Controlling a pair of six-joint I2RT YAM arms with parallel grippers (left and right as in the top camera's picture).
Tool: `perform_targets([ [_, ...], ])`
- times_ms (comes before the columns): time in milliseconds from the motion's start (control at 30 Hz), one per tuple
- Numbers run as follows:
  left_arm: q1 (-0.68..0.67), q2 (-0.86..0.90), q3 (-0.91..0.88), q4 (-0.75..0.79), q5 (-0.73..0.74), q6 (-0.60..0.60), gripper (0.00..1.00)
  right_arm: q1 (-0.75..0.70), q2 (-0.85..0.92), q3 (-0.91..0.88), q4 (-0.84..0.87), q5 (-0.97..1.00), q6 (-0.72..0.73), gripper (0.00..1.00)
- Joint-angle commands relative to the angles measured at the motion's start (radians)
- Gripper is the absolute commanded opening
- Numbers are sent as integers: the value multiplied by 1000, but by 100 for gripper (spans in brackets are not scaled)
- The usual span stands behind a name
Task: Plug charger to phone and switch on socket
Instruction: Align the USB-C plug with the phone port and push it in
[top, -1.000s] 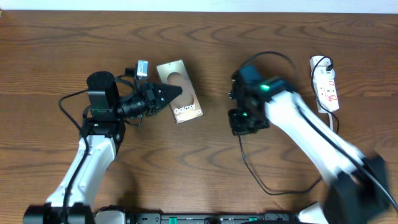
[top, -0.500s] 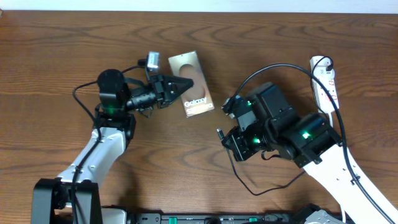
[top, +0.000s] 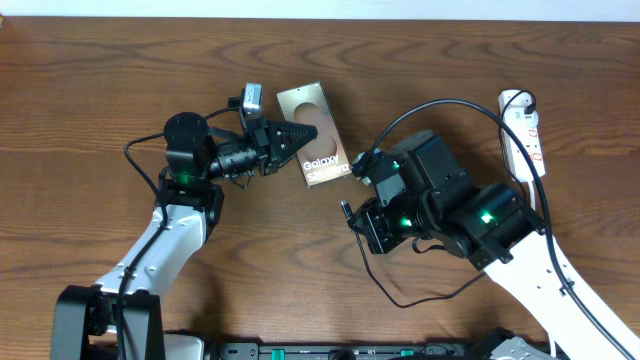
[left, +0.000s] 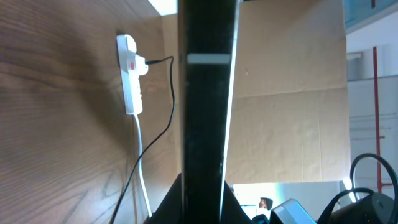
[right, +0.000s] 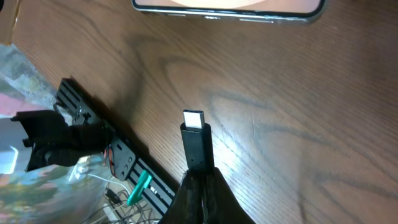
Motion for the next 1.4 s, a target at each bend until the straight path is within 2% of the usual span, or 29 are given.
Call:
perform_targets([
  [0, -9, -12, 17, 19, -12, -24, 7, 8, 24, -5, 19, -15, 29, 1],
  [733, -32, -12, 17, 19, 26, 42, 7, -5, 49, -5, 81, -3, 45, 1],
  [1133, -32, -12, 17, 20, 26, 45, 7, -5, 49, -5, 84, 12, 148, 1],
  [1367, -32, -12, 17, 24, 26, 46, 7, -5, 49, -5, 86, 11, 149, 1],
])
